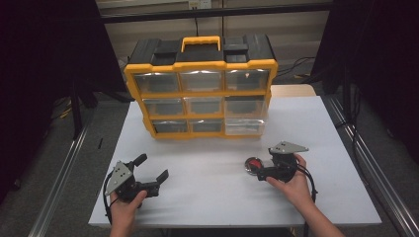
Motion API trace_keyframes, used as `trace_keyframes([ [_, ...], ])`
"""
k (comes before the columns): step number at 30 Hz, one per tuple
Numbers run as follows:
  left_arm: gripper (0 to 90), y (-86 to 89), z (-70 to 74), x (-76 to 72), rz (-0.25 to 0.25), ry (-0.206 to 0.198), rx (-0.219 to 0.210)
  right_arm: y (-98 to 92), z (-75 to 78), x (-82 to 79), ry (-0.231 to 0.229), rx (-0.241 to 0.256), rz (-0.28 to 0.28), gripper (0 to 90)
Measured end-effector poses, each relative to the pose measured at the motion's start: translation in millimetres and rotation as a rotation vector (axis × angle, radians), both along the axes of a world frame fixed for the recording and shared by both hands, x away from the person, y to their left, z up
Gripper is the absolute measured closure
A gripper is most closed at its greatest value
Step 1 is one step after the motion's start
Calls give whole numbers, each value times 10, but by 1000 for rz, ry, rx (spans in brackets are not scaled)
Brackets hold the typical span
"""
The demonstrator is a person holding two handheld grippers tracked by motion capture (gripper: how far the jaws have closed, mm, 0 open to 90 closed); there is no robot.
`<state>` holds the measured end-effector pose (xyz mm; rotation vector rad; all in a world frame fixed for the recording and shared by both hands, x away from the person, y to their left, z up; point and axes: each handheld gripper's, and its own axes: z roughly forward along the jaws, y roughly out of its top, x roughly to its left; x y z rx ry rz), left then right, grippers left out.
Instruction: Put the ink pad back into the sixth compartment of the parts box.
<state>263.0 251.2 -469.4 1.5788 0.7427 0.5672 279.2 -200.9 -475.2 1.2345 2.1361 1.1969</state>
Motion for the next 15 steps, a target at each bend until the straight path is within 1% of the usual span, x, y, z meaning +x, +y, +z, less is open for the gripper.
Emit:
trace_keyframes([
  [1, 23, 0, -1, 0, -10, 2, -5, 8, -8, 2, 2, -10, 8, 115],
  [2, 23, 1, 0, 0, -10, 1, -4, 16, -19, 8, 15, -21, 19, 115],
  [3, 23, 5, 2, 0, 1, -4, 4, 25, -27, 10, 22, -22, 21, 119],
  [4, 23, 12, 1, -1, -8, -1, 5, 36, -39, 15, 35, -34, 34, 138],
  [5, 24, 13, 2, -1, -7, -4, 3, 46, -51, 18, 48, -42, 44, 149],
  [7, 23, 14, 1, -2, -6, -2, 3, 56, -66, 25, 56, -52, 46, 162],
  [8, 23, 15, 1, -2, -6, -2, 3, 63, -75, 34, 69, -66, 52, 158],
  [10, 23, 16, 1, -3, -6, -3, 5, 68, -87, 42, 75, -69, 55, 174],
  [11, 23, 15, 0, -3, -5, 0, 3, 76, -91, 39, 96, -78, 52, 177],
  [13, 23, 16, 0, 0, -6, -2, 6, 81, -108, 61, 90, -82, 74, 194],
  [15, 23, 16, 1, 1, -6, -3, 7, 94, -118, 68, 98, -99, 75, 201],
])
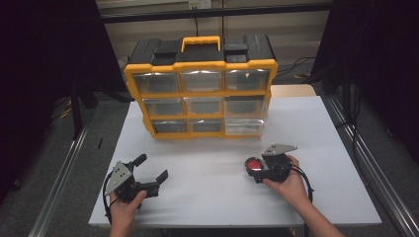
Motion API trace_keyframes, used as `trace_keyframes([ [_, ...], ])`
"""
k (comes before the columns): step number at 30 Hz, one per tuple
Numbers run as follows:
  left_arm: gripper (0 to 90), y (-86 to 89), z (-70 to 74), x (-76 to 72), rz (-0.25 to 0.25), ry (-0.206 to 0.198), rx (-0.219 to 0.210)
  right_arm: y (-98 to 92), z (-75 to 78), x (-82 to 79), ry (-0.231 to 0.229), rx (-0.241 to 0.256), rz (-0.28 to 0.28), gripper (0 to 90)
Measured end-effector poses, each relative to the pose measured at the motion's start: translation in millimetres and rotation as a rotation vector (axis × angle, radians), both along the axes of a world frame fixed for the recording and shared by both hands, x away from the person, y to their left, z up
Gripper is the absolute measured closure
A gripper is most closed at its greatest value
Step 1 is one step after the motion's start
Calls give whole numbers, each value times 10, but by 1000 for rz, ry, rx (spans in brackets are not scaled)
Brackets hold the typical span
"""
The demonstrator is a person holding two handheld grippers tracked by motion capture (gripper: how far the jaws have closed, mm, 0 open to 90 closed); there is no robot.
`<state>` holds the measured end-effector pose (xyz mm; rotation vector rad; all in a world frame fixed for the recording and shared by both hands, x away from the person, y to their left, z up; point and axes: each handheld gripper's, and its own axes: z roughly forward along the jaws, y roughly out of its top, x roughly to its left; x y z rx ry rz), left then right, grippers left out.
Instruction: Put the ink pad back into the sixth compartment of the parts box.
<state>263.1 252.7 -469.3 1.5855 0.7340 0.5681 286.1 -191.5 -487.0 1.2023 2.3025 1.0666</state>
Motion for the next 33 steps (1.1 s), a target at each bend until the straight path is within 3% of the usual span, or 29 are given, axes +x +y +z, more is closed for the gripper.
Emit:
trace_keyframes([
  [3, 24, 2, 0, 0, 0, 0, 1, 22, -11, 2, 20, -9, -8, 214],
  [5, 23, 0, -1, -5, -11, 2, -2, 30, -29, 25, 1, -17, 6, 223],
  [12, 23, -3, -5, -9, 1, 12, -14, 61, -35, 13, 13, -41, 5, 216],
  [13, 24, 9, -2, -4, 0, 3, 2, 60, -33, 18, 8, -52, 15, 219],
  [14, 23, 17, 1, -3, -3, 1, 14, 68, -33, 17, 11, -49, 10, 224],
  [15, 23, 2, -1, -9, -12, 3, 1, 67, -38, 26, -4, -50, 23, 235],
  [20, 23, -15, -1, -7, -4, 6, -10, 60, -21, 27, 9, -51, 38, 295],
  [30, 24, 1, -1, 2, 6, 6, 2, 68, -2, 41, 26, -55, 39, 297],
  [32, 23, -15, -3, 0, 8, 6, -20, 69, 5, 42, 35, -59, 39, 297],
  [33, 23, 1, -1, 1, 4, 4, 0, 67, 7, 43, 36, -57, 44, 298],
])
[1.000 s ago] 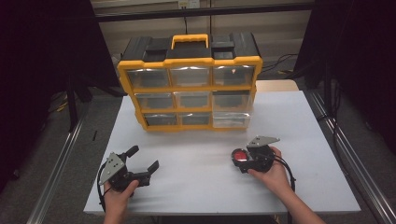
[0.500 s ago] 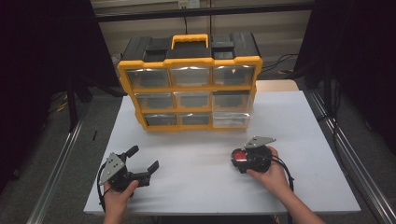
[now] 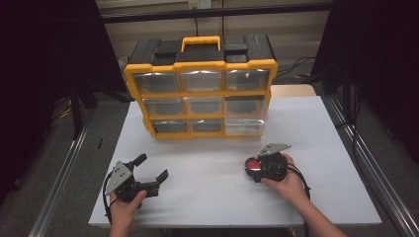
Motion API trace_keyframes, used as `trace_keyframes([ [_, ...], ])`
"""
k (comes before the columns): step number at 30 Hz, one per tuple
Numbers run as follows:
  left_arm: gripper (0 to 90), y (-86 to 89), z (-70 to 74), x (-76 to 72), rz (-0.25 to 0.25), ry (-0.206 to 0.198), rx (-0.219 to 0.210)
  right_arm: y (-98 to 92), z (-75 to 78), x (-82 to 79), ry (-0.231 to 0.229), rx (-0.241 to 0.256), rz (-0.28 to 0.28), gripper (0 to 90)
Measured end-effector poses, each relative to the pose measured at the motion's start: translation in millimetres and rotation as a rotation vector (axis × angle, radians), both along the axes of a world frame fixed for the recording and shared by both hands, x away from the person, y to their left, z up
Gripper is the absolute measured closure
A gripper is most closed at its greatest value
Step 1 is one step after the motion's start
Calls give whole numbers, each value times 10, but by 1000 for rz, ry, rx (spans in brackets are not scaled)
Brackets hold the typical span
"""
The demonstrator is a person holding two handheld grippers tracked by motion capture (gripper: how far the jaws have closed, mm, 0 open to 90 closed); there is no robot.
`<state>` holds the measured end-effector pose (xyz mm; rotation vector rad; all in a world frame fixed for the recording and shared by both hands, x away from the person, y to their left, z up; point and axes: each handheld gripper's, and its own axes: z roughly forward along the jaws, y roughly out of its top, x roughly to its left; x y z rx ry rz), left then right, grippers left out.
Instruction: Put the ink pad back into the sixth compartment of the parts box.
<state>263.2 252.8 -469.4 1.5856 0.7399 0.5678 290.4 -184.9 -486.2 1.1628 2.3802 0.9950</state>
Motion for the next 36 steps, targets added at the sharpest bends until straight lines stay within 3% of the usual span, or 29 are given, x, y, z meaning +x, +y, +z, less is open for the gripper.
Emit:
trace_keyframes([
  [1, 23, 17, 2, 3, 1, -3, 20, -4, 10, -5, 8, -6, -4, 298],
  [6, 23, -8, -8, 10, 2, 4, -26, -48, 44, -18, 25, 18, 17, 298],
  [10, 23, -6, -5, 16, -2, 3, -12, -69, 108, -46, 23, 1, 41, 298],
  [17, 23, -15, -8, 18, -1, 11, -22, -119, 207, -78, 51, 18, 80, 297],
  [21, 23, -10, -5, 18, -2, 8, -20, -140, 276, -93, 65, 20, 76, 297],
  [23, 23, -10, -5, 16, -14, 7, -19, -147, 309, -101, 75, 11, 82, 298],
  [24, 24, -24, -6, 20, 0, 4, -41, -150, 327, -102, 70, -2, 88, 297],
  [25, 23, -9, -4, 19, -4, 8, -21, -156, 345, -107, 73, -9, 94, 298],
  [26, 24, -23, -6, 18, 0, 9, -39, -155, 364, -115, 81, -7, 88, 297],
  [27, 24, -11, -3, 24, -2, 2, -21, -164, 378, -111, 74, -6, 101, 298],
  [31, 23, -7, -2, 24, -8, 2, -18, -190, 438, -121, 96, -14, 102, 298],
  [36, 23, -22, -4, 26, -1, 1, -33, -221, 507, -111, 99, -38, 116, 297],
])
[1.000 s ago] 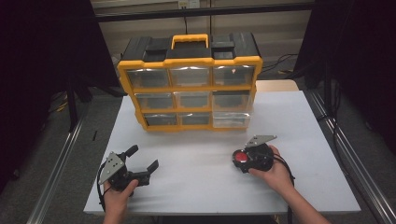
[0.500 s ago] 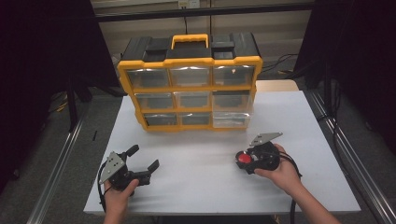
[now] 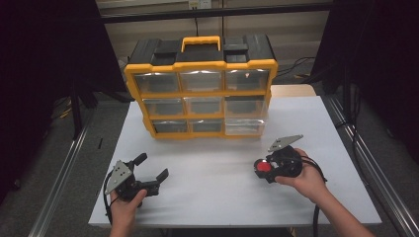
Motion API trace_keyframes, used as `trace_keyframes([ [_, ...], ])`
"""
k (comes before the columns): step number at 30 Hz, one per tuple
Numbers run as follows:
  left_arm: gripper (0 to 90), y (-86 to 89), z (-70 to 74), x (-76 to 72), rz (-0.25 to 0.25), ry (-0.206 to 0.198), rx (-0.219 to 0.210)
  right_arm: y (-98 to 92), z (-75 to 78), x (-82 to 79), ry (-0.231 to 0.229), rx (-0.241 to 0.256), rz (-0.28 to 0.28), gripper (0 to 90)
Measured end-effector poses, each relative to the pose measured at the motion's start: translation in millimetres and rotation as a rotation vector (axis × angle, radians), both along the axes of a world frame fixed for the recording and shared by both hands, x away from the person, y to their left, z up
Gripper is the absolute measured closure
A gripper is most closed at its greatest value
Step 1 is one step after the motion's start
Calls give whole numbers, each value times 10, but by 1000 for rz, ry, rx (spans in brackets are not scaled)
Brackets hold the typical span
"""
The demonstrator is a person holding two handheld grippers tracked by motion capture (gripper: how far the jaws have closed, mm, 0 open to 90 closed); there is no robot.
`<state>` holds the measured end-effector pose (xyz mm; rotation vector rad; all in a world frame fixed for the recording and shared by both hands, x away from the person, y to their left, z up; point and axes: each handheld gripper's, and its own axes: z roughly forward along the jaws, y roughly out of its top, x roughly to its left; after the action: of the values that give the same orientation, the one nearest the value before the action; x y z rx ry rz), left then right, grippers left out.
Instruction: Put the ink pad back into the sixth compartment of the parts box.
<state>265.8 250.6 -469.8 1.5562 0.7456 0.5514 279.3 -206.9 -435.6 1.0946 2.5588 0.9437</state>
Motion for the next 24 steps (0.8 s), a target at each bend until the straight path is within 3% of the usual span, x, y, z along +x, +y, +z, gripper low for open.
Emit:
trace_keyframes([
  [8, 23, 2, 0, 4, 1, -2, 1, -29, 102, 16, 32, -20, 24, 298],
  [10, 24, -15, -4, 1, 3, 7, -23, -27, 129, 13, 40, -30, 21, 297],
  [12, 23, -1, -1, 2, 0, 2, -2, -39, 150, 20, 39, -32, 31, 298],
  [18, 23, -21, -6, 2, 0, 6, -25, -41, 218, 25, 40, -52, 57, 297],
  [19, 23, 9, -1, 6, -11, 1, 19, -41, 233, 23, 41, -54, 54, 298],
  [24, 23, 1, -3, 4, -2, 2, 12, -66, 289, 36, 49, -51, 60, 298],
])
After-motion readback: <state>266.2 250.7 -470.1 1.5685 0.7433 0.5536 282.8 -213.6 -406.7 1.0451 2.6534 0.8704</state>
